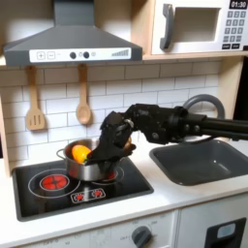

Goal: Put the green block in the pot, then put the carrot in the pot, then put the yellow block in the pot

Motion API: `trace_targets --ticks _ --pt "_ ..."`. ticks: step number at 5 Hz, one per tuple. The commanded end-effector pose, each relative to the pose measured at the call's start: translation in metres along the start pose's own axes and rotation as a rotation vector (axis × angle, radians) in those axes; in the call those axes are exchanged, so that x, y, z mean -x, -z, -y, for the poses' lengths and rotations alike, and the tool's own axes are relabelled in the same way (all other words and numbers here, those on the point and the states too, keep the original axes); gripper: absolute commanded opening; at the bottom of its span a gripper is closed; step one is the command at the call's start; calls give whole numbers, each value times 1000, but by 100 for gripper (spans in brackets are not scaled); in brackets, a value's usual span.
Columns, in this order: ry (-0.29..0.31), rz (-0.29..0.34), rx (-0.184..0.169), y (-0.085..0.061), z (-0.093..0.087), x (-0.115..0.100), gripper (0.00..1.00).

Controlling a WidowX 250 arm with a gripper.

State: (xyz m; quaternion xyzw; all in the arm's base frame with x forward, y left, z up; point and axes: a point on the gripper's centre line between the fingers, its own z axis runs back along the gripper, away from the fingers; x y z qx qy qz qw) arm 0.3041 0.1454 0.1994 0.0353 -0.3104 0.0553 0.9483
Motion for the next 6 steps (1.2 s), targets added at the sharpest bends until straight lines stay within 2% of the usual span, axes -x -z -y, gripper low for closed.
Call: trace_targets --ticks 1,3,4,5,6 --pt "23 -27 -1 2 -7 7 0" --pt "-10 -49 -3 2 -14 16 0" --pt "2 -58 13 5 -11 17 0" --pt "29 -54 29 11 -6 11 0" --pt "3 -76 32 22 -8 16 0"
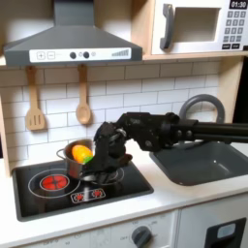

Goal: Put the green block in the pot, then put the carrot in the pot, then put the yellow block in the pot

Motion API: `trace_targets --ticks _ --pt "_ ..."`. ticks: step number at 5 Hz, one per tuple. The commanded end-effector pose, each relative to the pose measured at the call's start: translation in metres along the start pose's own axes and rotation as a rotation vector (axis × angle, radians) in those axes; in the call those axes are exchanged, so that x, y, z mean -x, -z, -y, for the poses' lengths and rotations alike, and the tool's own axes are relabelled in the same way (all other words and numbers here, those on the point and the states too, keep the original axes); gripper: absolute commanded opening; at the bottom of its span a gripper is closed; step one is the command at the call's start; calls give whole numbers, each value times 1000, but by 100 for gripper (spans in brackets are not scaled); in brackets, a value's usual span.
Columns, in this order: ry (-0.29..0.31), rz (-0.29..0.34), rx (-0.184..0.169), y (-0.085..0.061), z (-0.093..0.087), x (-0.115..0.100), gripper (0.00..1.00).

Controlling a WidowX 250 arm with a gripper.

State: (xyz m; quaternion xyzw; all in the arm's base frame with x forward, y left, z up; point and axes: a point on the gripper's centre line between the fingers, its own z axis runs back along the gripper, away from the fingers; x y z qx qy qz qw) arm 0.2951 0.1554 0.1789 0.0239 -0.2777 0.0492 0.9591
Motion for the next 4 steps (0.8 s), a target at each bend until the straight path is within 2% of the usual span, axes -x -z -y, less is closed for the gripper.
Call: trace_targets --ticks 1,2,4 --pt "0 -2 20 17 5 -11 0" --pt "15 -9 32 28 9 -17 0" --pt "28 -24 45 37 16 -17 0"
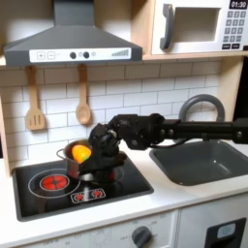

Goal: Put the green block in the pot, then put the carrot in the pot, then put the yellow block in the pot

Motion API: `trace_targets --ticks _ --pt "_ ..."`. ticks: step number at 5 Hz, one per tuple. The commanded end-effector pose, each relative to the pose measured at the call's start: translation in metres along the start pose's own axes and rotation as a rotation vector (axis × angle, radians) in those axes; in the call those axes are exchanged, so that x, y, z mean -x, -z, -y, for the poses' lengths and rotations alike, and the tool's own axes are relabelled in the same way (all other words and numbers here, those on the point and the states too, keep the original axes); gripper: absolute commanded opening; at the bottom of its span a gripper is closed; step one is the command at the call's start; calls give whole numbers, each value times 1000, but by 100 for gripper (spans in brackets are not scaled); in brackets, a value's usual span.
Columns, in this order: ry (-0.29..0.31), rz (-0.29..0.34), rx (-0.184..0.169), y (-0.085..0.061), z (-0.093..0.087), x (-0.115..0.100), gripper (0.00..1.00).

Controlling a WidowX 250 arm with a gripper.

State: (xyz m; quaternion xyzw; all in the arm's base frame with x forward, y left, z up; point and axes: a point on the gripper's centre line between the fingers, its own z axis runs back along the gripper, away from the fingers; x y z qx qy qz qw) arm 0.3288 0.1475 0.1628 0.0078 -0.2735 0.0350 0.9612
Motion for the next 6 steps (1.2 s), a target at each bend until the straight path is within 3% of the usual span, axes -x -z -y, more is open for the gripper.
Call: trace_targets --ticks 1,3,5,6 --pt "18 -21 7 9 6 5 0" --pt "-4 -54 21 15 9 25 0" --pt "-13 -48 24 12 11 30 0" --pt "-6 -13 20 8 16 24 0"
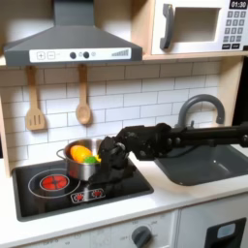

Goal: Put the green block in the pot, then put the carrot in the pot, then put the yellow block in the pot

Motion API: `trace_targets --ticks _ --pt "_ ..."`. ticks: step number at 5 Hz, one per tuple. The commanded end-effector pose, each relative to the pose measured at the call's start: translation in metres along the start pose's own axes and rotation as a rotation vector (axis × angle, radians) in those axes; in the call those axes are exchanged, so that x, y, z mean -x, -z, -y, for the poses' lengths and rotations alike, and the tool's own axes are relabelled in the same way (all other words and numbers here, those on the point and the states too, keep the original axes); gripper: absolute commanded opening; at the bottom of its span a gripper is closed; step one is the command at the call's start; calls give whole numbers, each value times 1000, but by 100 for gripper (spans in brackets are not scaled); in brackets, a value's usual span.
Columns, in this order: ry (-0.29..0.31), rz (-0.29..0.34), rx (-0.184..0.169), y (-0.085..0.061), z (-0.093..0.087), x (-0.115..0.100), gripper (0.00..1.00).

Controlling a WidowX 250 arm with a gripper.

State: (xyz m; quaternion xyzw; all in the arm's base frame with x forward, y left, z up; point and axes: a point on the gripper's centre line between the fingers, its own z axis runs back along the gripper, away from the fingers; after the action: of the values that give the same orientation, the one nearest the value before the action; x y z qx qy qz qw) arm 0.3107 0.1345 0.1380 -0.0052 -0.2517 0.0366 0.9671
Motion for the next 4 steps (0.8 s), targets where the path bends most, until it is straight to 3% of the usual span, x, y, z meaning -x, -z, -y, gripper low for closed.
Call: trace_targets --ticks 1,2,3,4 --pt "7 103 -84 -22 -2 -11 0" --pt "21 140 -137 -39 -4 -17 100" --pt "52 199 -167 -53 0 -27 100" --pt "68 209 -176 -58 5 -26 100"
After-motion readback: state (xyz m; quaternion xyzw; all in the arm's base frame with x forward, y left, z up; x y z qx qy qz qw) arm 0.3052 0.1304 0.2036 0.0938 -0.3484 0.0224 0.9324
